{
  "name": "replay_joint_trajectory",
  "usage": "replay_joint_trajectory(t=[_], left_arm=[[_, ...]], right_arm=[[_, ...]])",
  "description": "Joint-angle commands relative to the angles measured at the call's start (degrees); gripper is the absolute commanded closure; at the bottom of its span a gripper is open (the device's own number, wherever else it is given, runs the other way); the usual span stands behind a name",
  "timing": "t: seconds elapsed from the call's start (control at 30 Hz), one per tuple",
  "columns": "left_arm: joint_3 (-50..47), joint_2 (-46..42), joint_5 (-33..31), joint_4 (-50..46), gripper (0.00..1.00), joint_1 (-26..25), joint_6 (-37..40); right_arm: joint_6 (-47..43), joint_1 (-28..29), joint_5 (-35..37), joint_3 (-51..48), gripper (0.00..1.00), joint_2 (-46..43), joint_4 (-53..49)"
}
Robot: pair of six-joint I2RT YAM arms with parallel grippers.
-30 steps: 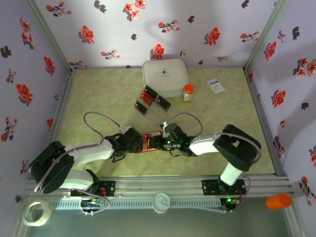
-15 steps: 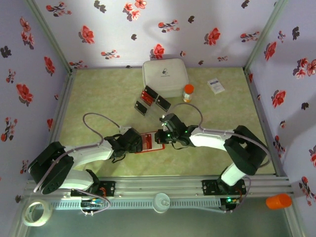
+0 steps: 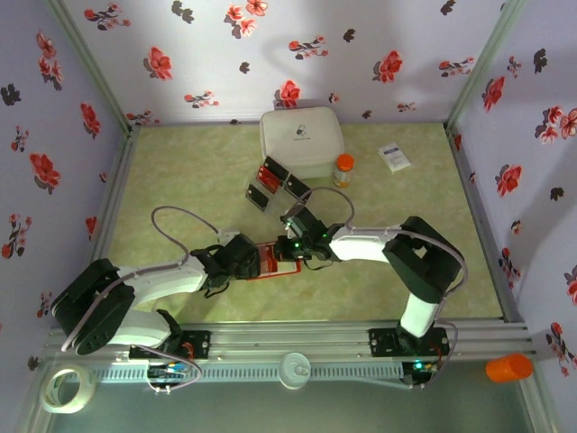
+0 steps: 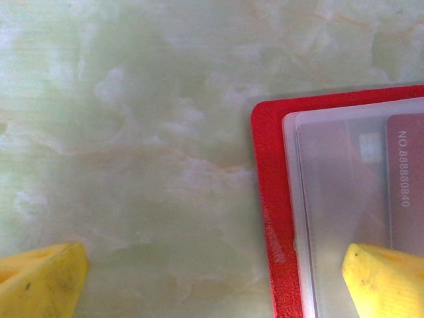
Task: Put the credit cards into the card holder
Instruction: Insert the credit card into the card slot.
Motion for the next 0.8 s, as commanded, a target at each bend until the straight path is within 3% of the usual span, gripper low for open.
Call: replay_joint_trajectory(t=[0.0, 0.4, 0.77], left_arm=[[-1.83, 0.01, 0.46, -2.92, 0.0, -0.35, -0.65], [-1.02, -2.49, -0.01, -4.09, 0.0, -0.17, -0.53], [-2.57, -8.19, -1.39, -8.29, 0.0, 1.22, -2.17]], right_arm=[[-1.23, 0.63, -0.62, 1.77, 0.95, 2.42, -0.8], [-0.13, 2.95, -1.16, 5.45, 0.97, 6.68, -1.54], [0.52, 2.98, -0.26, 4.68, 0.97, 4.48, -1.77]])
